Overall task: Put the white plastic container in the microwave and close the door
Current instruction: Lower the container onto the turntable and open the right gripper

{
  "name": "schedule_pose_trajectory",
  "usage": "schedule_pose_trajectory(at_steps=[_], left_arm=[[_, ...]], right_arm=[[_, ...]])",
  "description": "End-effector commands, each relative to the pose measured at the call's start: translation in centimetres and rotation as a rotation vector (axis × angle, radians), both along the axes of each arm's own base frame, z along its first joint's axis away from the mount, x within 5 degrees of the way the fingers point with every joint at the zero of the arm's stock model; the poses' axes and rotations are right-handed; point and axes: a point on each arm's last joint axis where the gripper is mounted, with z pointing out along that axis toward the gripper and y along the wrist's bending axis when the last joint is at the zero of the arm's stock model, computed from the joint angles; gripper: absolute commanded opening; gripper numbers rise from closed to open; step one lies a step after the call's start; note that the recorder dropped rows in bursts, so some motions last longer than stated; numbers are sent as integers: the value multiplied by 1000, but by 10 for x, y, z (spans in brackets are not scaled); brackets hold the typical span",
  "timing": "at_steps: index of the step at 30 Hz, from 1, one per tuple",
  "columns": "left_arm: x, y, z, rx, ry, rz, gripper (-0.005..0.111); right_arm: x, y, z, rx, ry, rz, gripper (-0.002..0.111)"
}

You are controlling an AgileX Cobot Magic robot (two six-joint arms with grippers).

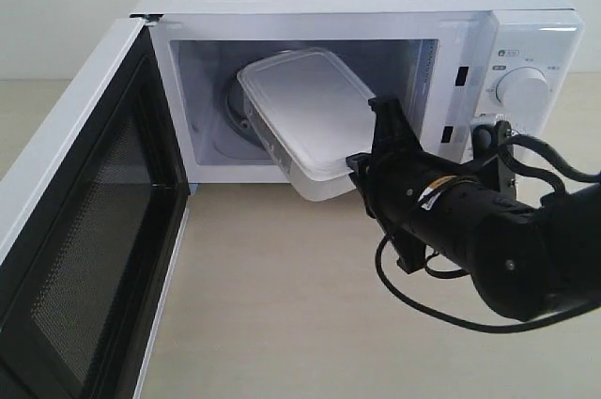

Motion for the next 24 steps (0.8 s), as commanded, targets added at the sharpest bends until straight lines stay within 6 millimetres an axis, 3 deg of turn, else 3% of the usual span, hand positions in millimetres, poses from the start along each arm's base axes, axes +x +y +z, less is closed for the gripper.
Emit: schedule_pose_trajectory(at_steps=[1, 8, 14, 19, 24], left_arm=[[0, 0, -1, -5, 1, 1, 4], [0, 0, -1, -5, 1, 1, 4], [0, 0, -1, -5, 1, 1, 4], [0, 0, -1, -5, 1, 1, 4], [0, 0, -1, -5, 1, 1, 4]], right_arm=[[16, 10, 2, 31, -24, -41, 0], [40, 28, 4, 58, -52, -72, 0], [58, 43, 18, 67, -117, -58, 0], [62, 45, 20, 32, -109, -62, 1], [62, 43, 17, -20, -99, -66, 11]])
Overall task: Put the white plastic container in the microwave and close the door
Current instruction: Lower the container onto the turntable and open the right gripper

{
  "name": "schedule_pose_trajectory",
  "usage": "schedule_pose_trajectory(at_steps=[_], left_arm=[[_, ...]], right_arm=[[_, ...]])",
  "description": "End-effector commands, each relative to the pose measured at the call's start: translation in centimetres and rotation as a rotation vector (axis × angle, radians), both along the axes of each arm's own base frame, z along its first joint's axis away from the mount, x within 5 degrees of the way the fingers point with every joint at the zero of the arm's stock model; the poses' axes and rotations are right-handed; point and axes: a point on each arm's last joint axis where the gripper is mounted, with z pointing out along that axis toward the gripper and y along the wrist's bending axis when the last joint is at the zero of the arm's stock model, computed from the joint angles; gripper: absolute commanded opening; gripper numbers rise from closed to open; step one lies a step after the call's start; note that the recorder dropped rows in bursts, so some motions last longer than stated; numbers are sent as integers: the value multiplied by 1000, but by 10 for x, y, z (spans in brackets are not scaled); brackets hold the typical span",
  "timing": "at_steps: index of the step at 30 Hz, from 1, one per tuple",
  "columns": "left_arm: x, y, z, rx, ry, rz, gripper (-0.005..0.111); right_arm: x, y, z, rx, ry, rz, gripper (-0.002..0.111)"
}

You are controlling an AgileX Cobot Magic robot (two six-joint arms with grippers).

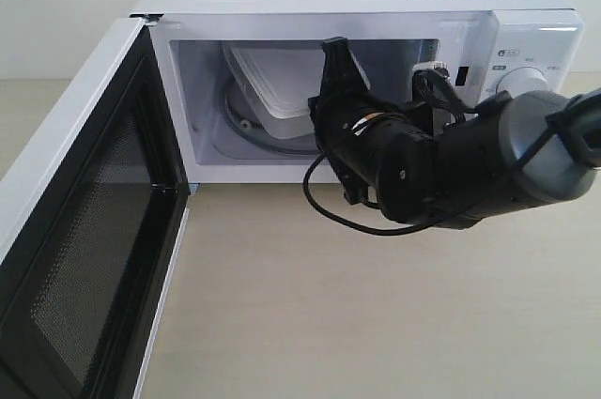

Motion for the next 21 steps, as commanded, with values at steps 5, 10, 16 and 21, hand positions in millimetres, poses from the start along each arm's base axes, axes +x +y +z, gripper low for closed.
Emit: schedule_pose_trajectory(at_steps=[5, 10, 16, 21], left_arm=[[0, 0, -1, -5, 1, 1, 4], [0, 0, -1, -5, 1, 1, 4], [0, 0, -1, -5, 1, 1, 4], [0, 0, -1, -5, 1, 1, 4]], right_arm=[[2, -2, 1, -36, -15, -19, 28], [2, -2, 1, -40, -14, -21, 32], [1, 0, 5, -96, -58, 28, 32], [-10, -9, 21, -97, -95, 35, 32]])
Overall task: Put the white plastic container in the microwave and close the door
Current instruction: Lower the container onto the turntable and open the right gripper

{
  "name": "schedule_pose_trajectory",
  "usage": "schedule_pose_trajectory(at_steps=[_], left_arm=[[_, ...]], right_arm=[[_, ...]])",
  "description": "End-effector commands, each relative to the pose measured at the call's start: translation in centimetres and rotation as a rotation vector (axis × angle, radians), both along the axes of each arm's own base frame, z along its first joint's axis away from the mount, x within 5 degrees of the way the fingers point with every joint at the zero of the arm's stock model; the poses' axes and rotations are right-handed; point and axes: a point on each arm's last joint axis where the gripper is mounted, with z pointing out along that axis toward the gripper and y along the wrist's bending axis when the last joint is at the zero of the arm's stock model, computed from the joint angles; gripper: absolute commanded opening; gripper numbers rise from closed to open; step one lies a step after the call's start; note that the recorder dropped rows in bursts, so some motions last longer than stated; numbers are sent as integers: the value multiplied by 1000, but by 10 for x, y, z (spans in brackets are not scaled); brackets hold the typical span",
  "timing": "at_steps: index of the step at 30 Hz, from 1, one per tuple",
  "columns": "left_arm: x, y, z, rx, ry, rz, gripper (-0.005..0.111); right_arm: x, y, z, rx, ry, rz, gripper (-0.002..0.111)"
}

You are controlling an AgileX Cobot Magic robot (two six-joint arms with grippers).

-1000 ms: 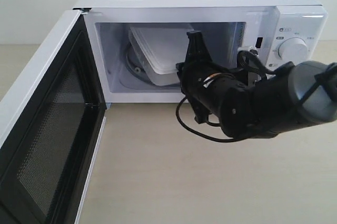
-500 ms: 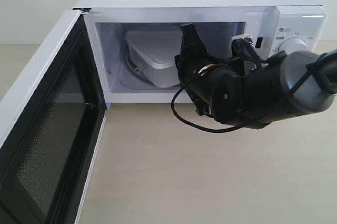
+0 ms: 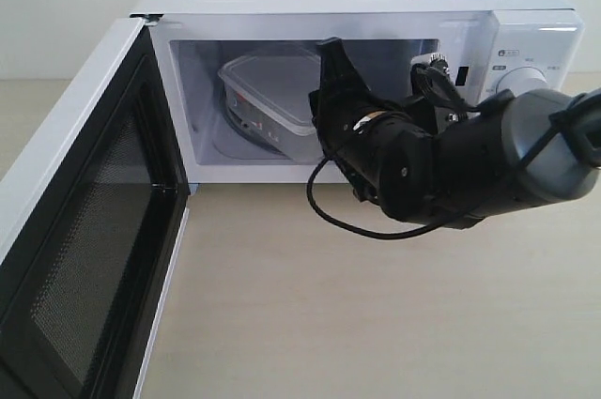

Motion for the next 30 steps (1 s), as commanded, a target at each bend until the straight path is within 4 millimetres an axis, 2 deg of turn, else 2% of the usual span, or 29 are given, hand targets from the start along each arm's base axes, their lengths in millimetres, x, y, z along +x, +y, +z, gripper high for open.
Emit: schedule_pose_trajectory(at_steps=[1, 5, 7, 9, 13, 16, 20, 30], left_arm=[[0, 0, -1, -5, 1, 1, 4], [0, 0, -1, -5, 1, 1, 4], [0, 0, -1, -5, 1, 1, 4], [0, 0, -1, -5, 1, 1, 4], [0, 0, -1, -5, 1, 1, 4], [0, 0, -1, -5, 1, 1, 4], [0, 0, -1, -5, 1, 1, 4], [0, 0, -1, -5, 1, 1, 4]], right_arm=[[-14, -11, 20, -19, -56, 19, 32], [-36, -27, 29, -137, -102, 84, 30], [-47, -34, 30, -197, -125, 133, 20], [-58, -38, 26, -255, -149, 196, 1], [-68, -41, 14, -368, -173, 288, 0], [-72, -36, 11, -541, -257, 416, 0], [-64, -27, 16, -793, -450, 511, 0], [-30, 2, -14, -883, -415, 562, 0]])
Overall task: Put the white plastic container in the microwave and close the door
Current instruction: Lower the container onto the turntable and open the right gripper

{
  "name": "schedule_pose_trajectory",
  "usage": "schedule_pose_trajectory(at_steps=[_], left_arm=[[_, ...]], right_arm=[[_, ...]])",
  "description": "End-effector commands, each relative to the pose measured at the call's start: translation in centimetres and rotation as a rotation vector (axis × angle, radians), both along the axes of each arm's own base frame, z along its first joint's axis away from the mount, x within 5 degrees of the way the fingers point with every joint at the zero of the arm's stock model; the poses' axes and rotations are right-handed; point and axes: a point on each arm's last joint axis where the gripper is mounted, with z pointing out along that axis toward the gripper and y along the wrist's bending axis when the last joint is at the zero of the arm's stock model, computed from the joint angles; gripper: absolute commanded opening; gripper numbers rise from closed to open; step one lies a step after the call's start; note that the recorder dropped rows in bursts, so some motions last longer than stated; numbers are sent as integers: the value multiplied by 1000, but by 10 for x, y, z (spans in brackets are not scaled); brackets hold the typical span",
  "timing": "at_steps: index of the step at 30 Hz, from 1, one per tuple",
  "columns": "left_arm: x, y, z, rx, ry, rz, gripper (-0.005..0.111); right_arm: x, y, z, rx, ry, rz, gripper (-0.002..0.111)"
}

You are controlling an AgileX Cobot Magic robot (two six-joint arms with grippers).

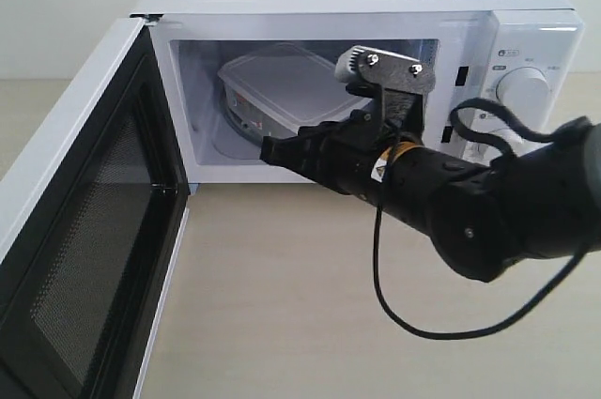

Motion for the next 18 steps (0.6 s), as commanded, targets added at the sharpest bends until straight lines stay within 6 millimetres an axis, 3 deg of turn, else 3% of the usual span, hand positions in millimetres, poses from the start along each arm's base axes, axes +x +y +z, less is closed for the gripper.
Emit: schedule_pose_trajectory(at_steps=[1, 8, 18], left_arm=[[0, 0, -1, -5, 1, 1, 4], [0, 0, -1, -5, 1, 1, 4], [0, 0, -1, -5, 1, 1, 4]], right_arm=[[13, 12, -14, -38, 2, 17, 0], [39, 30, -24, -46, 2, -17, 0], [52, 22, -23, -145, -63, -147, 0]])
